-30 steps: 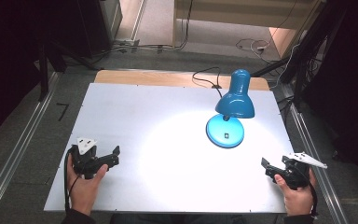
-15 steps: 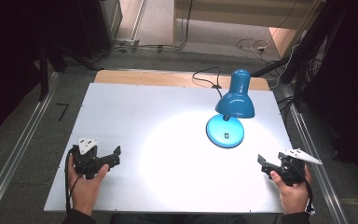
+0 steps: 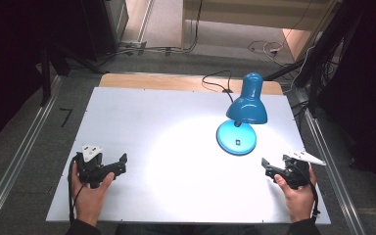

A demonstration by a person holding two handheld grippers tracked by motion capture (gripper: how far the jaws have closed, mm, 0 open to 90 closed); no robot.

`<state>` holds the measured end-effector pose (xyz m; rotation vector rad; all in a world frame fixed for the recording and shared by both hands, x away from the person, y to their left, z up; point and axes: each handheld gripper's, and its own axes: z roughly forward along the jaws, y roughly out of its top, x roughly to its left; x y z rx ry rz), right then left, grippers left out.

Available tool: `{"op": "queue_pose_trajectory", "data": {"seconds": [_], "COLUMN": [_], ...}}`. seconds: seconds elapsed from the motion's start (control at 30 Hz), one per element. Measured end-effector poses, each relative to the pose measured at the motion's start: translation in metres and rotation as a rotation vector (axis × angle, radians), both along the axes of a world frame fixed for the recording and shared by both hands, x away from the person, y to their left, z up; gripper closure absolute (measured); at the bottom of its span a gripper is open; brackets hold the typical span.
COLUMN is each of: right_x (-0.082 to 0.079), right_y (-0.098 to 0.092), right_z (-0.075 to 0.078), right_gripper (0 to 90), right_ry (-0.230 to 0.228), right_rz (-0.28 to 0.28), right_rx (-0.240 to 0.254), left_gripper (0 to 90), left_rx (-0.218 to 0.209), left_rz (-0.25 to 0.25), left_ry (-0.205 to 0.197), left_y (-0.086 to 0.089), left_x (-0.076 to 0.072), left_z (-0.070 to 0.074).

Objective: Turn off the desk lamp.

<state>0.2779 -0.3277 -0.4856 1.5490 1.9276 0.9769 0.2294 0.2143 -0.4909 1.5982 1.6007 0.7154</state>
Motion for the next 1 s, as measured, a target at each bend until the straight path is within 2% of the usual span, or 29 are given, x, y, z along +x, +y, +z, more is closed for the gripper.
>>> {"op": "queue_pose_trajectory", "data": {"seconds": [1.0], "right_x": [0.013], "right_y": [0.012], "right_z": [-0.002], "right_gripper": [14.8], "right_ry": [0.005], "right_rz": [0.024], "right_rx": [0.006], "left_gripper": [4.8], "left_rx": [-0.013], "left_rz": [-0.018], "left_ry": [0.0], "left_y": [0.0], "left_x": [-0.001], "left_z": [0.0]}}
